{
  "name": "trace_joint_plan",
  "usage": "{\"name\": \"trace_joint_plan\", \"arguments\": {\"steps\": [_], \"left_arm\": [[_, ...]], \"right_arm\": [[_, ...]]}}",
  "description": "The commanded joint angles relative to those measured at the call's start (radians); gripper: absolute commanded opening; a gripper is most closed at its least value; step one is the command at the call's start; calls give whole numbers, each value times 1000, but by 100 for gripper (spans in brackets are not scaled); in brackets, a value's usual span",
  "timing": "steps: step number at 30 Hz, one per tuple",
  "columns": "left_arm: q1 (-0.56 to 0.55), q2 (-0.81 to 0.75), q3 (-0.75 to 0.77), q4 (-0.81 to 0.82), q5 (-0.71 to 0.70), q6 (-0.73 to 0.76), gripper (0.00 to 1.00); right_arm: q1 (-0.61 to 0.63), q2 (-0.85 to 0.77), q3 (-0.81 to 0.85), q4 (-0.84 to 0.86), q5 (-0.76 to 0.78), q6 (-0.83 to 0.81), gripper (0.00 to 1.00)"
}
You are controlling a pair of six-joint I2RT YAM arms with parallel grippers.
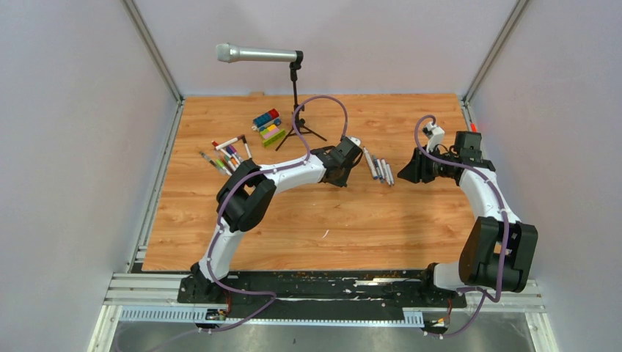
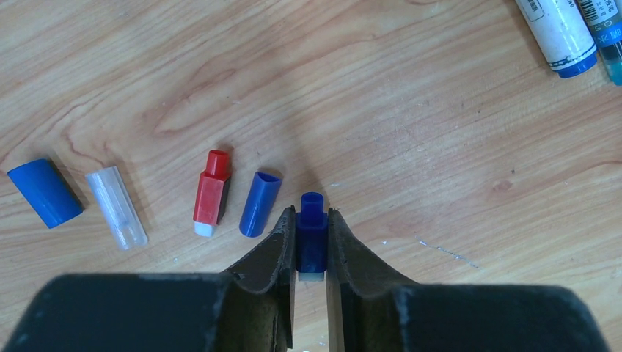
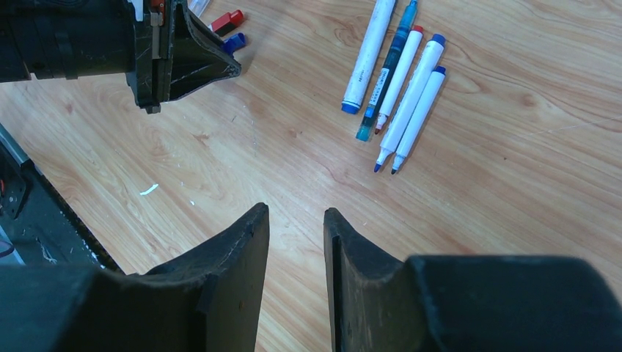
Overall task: Open the pen caps
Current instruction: Place the pen cap at the center of the board.
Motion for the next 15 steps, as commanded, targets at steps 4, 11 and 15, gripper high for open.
{"name": "trace_joint_plan", "arguments": {"steps": [4, 11, 15], "left_arm": [[4, -44, 27, 3, -3, 24, 24], [3, -70, 20, 6, -4, 32, 28], [4, -87, 19, 8, -5, 37, 30]], "right_arm": [[-6, 2, -2, 40, -34, -22, 34], [-9, -1, -2, 40, -39, -23, 34], [-12, -1, -2, 39, -40, -22, 34]]}}
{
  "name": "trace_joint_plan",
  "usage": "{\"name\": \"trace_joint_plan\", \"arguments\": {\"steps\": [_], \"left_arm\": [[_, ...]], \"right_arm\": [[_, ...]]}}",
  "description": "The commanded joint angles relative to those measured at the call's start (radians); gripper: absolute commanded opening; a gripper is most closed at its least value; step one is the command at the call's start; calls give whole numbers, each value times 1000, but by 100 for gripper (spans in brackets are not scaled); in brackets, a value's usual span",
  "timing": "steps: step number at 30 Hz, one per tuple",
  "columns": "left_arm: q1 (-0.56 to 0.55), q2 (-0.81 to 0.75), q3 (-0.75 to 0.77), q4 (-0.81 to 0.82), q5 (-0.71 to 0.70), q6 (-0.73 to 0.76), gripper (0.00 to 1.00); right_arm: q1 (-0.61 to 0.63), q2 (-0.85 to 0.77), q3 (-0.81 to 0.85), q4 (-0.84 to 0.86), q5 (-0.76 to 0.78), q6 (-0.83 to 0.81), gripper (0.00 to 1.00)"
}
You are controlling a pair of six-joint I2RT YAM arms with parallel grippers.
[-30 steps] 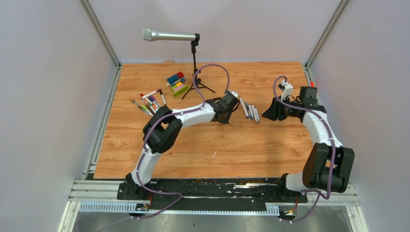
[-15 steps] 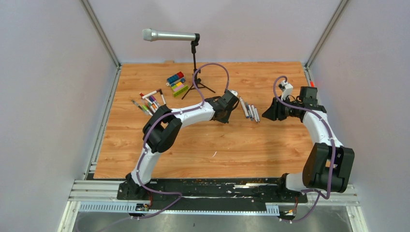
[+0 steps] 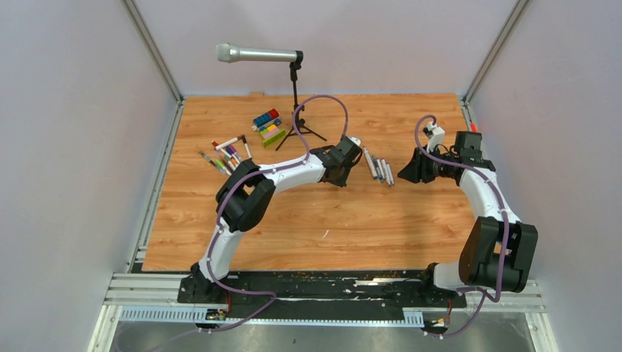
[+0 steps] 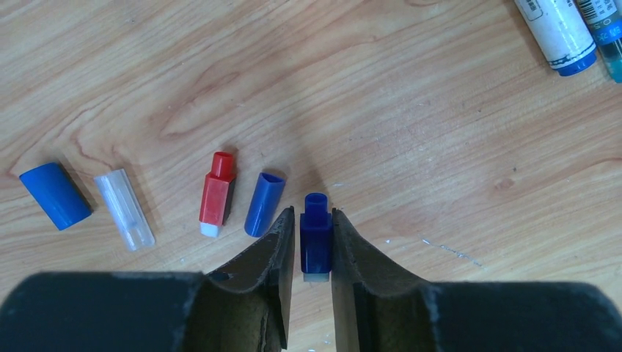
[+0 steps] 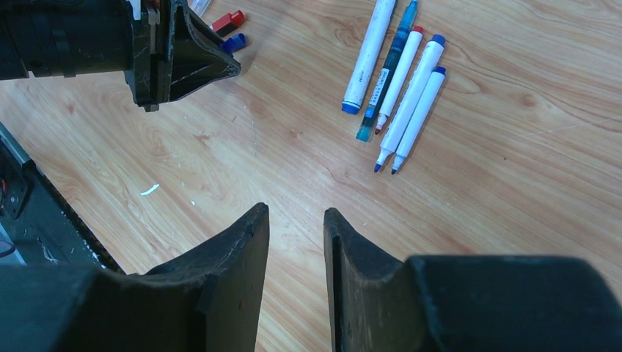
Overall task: Open the pen caps
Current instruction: Place the pen cap at the center of the board.
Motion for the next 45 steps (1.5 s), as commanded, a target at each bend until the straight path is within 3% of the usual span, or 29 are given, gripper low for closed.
{"name": "trace_joint_plan", "arguments": {"steps": [1, 16, 45], "left_arm": [[4, -90, 18, 8, -6, 18, 32], [3, -141, 4, 16, -11, 26, 39], [19, -57, 14, 7, 62, -1, 46]], "right_arm": [[-10, -3, -2, 39, -38, -22, 34], [-19, -6, -3, 40, -47, -21, 34], [-31, -7, -6, 41, -55, -18, 34]]}}
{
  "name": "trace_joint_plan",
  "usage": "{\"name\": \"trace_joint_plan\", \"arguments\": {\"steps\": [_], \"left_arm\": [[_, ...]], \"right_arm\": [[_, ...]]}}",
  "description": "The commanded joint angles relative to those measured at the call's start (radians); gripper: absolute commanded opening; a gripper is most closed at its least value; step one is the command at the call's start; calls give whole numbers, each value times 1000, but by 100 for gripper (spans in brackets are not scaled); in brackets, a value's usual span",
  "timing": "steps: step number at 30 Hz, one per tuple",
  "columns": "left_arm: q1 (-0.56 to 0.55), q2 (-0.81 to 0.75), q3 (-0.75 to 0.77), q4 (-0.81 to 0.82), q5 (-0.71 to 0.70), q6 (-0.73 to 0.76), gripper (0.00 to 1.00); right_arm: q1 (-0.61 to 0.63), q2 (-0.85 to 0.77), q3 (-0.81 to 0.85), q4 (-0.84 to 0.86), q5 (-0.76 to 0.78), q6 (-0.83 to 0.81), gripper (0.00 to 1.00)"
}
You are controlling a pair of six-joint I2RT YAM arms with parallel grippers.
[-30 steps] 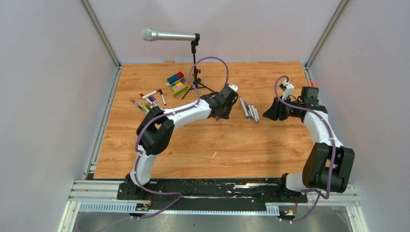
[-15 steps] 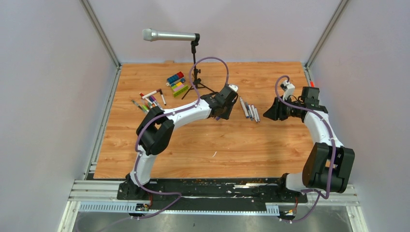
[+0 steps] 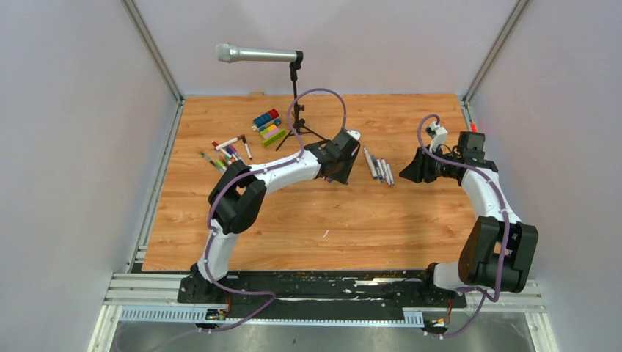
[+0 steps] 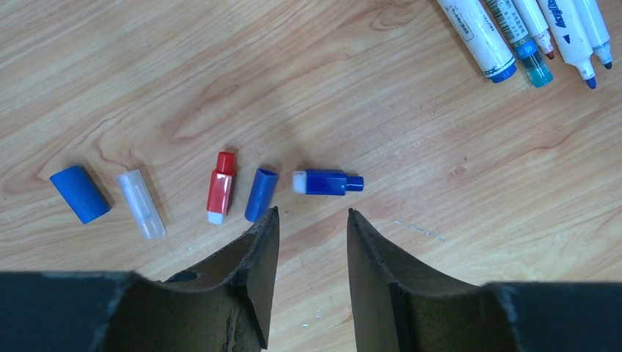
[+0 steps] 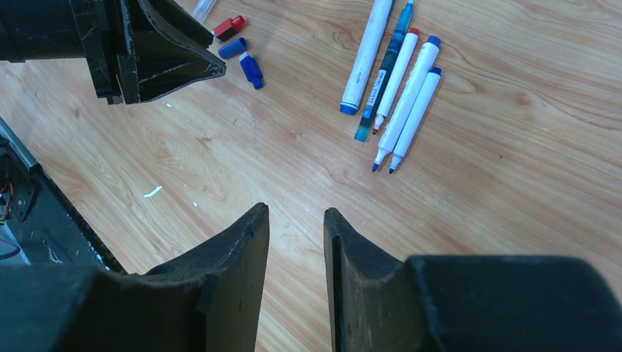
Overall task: Open the pen caps
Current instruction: Place the pen cap at the center of the board.
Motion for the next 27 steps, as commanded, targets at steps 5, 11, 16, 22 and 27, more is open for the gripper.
{"name": "trace_joint_plan", "arguments": {"steps": [5, 11, 16, 22, 27], "left_arm": [[6, 5, 13, 10, 6, -6, 46], [7, -50, -28, 35, 2, 2, 46], [9, -188, -205, 123, -8, -1, 46], [20, -389, -454, 235, -49, -17, 47], [48, -541, -599, 264, -98, -22, 56]], "right_arm": [[-7, -7, -5, 41, -32, -19, 34], [-10, -8, -5, 40, -35, -19, 34], [-12, -7, -5, 39, -38, -20, 34], [-14, -7, -4, 39, -44, -20, 34], [-13, -9, -4, 38, -44, -20, 34]]}}
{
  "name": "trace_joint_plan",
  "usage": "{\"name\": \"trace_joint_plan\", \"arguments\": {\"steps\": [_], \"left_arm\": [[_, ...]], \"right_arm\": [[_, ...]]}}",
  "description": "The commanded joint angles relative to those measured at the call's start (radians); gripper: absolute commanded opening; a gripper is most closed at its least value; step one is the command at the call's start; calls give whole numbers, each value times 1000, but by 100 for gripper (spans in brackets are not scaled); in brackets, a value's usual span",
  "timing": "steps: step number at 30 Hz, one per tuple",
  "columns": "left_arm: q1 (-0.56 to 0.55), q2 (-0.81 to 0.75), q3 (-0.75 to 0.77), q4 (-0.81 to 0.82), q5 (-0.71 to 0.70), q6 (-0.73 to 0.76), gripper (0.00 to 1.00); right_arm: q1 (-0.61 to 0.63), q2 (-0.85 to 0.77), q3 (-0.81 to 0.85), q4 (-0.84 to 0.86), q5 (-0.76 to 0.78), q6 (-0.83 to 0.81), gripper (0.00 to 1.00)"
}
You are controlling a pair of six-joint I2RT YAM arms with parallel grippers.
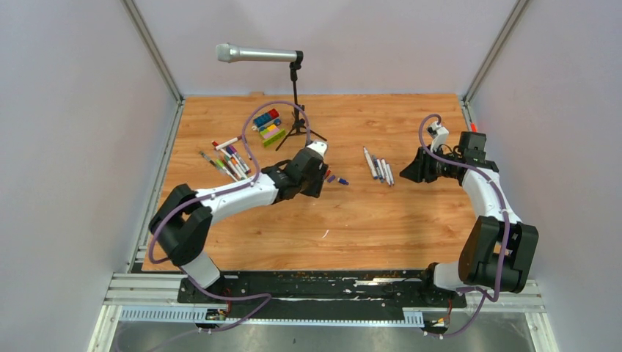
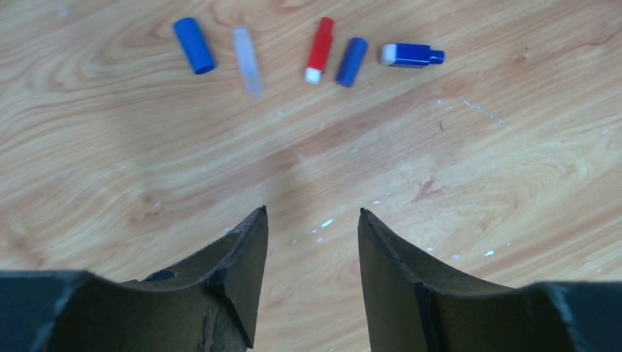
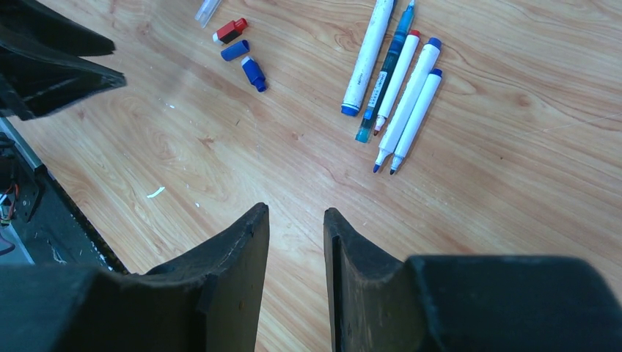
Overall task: Open the pen caps
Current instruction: Place the pen cap at the center of the board, then pick up the pen from the center of the board.
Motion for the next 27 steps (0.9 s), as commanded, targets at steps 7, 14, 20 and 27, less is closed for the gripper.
{"name": "trace_joint_plan", "arguments": {"steps": [7, 14, 20, 27], "left_arm": [[236, -318, -261, 126, 24, -83, 64], [455, -384, -304, 140, 88, -156, 63], [558, -201, -98, -7, 85, -179, 63], [623, 129, 233, -283, 53, -178, 63]], "right_arm": [[-8, -10, -6, 39, -31, -20, 34], [-9, -9, -5, 39, -32, -20, 34], [-11, -10, -3, 37, -31, -20, 34], [-19, -10, -2, 35, -36, -21, 34]]}}
